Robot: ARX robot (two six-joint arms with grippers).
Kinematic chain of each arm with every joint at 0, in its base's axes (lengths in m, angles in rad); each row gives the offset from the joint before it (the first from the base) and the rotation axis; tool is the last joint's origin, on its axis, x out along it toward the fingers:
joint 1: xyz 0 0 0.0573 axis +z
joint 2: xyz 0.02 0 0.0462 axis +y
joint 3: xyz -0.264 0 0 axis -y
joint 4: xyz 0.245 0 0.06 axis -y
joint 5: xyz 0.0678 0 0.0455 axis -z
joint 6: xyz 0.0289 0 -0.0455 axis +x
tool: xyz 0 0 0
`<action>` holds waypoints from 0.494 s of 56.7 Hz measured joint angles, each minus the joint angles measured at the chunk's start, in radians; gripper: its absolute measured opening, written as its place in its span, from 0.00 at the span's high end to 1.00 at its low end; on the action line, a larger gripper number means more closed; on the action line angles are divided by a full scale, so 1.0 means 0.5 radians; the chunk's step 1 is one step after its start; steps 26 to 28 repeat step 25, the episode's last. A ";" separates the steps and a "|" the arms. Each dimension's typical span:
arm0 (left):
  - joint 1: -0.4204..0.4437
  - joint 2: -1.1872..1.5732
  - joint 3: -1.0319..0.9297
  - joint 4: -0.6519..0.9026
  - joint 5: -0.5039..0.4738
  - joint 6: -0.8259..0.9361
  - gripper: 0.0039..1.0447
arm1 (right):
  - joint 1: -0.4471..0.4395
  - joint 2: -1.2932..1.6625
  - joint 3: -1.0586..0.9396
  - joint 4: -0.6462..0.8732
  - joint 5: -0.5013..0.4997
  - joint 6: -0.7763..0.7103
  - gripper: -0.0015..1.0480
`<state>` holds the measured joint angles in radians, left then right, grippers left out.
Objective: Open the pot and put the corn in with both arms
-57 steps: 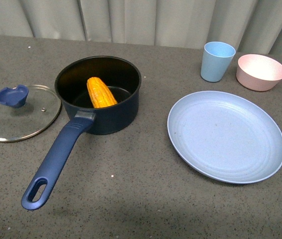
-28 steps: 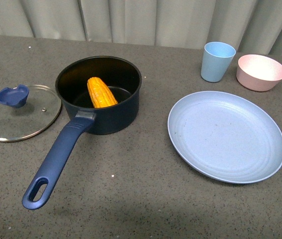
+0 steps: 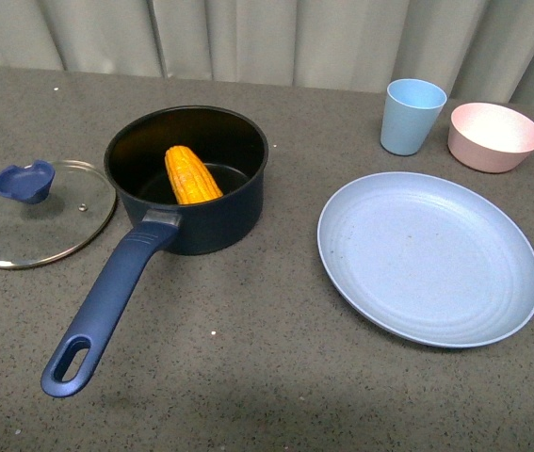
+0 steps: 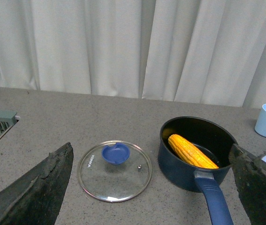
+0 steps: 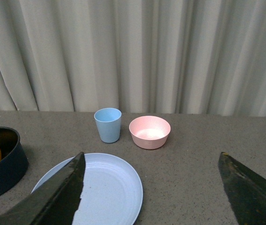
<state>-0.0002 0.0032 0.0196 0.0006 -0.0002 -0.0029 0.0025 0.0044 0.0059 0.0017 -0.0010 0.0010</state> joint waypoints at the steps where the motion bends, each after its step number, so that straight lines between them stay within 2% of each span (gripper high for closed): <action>1: 0.000 0.000 0.000 0.000 -0.001 0.000 0.06 | 0.000 0.000 0.000 0.000 0.000 0.000 0.17; 5: 0.000 0.001 0.000 0.000 0.000 0.000 0.06 | 0.000 0.000 0.000 0.000 -0.001 0.003 0.07; 9: 0.000 0.000 0.000 0.000 0.000 0.000 0.06 | 0.000 0.000 0.000 0.000 0.000 0.001 0.10; 28: 0.000 0.000 0.000 0.000 0.000 0.000 0.06 | 0.000 0.000 0.000 0.000 0.000 0.001 0.09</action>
